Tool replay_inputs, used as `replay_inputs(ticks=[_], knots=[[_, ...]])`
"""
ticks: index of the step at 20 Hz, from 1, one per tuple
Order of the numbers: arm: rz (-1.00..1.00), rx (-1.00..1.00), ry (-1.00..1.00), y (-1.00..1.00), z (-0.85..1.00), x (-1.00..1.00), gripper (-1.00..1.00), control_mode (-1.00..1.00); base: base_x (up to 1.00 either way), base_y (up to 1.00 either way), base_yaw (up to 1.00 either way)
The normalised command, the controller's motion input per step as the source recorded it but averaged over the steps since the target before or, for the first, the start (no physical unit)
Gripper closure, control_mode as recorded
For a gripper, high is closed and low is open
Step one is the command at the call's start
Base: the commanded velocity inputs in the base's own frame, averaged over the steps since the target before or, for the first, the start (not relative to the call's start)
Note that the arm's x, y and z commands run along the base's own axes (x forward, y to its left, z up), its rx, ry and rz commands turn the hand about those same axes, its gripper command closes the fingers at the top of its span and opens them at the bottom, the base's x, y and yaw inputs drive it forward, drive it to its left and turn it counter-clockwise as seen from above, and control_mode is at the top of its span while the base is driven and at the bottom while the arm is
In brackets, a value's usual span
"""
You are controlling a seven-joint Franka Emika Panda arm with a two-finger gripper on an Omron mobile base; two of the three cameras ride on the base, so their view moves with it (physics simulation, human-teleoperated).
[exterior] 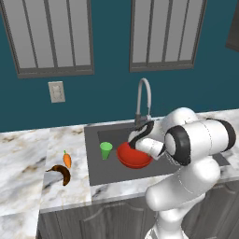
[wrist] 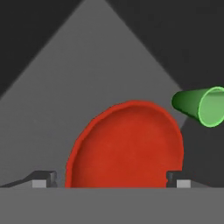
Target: Remove the carrot and banana from the sink. Then move the bowl and cup from the counter to the sink for washing.
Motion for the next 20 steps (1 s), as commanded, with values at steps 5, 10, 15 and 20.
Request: replay_inputs(ticks=[5, 10, 15, 20], knots=[[0.0, -0.04, 0.0, 0.07, 0.46, -0.02, -1.0, -1.0, 0.0, 0.0, 0.0], [0.0, -0.03, 0.02, 0.02, 0.43, -0.03, -1.0, -1.0, 0.0, 0.0, 0.0], [-0.04, 0.0, 0.02, 0.02, 0.32, -0.2, -1.0, -1.0, 0.0, 0.0, 0.0], [-0.14, 0.0, 0.02, 0.03, 0.25, -0.27, -1.0, -1.0, 0.0, 0.0, 0.0]])
